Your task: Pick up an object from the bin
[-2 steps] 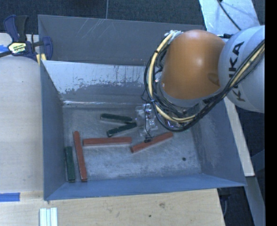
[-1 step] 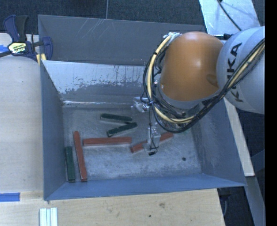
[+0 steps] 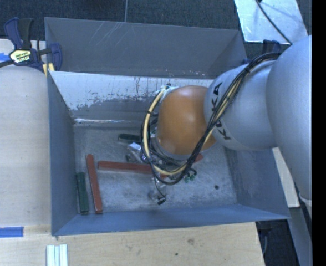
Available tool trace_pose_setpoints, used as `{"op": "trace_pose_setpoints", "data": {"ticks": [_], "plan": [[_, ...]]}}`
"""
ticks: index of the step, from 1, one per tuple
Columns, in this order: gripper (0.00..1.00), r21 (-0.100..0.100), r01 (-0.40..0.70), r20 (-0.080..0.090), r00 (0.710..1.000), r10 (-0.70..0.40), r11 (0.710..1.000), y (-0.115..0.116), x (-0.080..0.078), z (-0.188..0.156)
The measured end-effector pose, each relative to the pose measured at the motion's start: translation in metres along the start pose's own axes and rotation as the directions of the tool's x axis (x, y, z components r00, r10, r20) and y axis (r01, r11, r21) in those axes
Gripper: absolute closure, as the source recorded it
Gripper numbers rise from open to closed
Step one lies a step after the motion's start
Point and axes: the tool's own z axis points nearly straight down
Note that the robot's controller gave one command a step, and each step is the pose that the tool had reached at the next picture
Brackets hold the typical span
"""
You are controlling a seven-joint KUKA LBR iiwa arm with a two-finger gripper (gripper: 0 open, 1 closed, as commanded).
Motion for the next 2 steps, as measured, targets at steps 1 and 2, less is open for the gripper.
{"op": "trace_pose_setpoints", "data": {"ticks": [1, 2], "plan": [[1.0, 0.001, -0.003, 0.003, 1.0, 0.003, 1.0, 0.0, -0.001, -0.003], [1.0, 0.005, 0.15, 0.007, 0.989, -0.15, 0.989, -0.008, -0.03, -0.168]]}}
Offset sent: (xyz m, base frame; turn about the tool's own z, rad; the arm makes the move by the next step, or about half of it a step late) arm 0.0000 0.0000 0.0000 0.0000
